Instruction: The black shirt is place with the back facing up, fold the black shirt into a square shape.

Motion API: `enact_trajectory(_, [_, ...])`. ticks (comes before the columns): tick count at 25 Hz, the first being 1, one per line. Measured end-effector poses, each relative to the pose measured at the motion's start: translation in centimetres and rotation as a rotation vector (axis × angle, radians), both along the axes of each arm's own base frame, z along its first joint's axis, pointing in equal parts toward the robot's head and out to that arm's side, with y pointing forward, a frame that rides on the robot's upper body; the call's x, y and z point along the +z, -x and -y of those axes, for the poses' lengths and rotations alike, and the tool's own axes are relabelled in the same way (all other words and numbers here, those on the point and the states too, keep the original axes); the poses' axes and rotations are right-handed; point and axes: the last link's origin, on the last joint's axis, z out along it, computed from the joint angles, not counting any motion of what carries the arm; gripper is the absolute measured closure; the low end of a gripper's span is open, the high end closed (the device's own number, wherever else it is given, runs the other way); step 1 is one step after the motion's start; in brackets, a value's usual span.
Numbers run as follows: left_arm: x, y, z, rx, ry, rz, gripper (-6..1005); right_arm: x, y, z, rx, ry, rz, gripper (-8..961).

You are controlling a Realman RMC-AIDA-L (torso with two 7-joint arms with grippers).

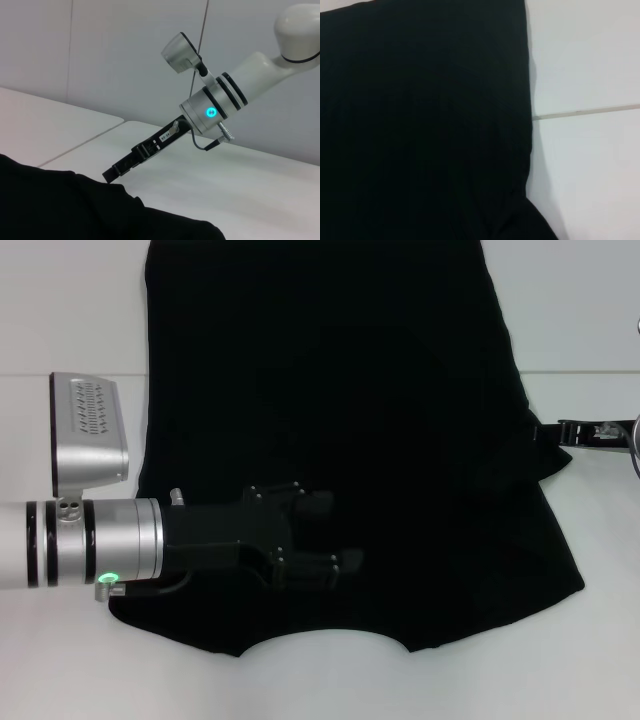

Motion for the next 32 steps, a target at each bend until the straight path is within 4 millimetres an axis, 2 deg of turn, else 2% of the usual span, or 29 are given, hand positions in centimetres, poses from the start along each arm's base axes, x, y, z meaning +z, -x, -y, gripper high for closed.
enact_trajectory(15, [0.1, 0.1, -0.1, 0.019, -0.005, 0.007, 126, -0.9, -0.1, 0.3, 0.025, 0.008, 0.036, 193])
enact_trajectory(32, [0.1, 0.1, 0.0, 0.032, 0.009, 0.017, 127, -1.3, -1.0, 0.9, 0.009, 0.004, 0.047, 265])
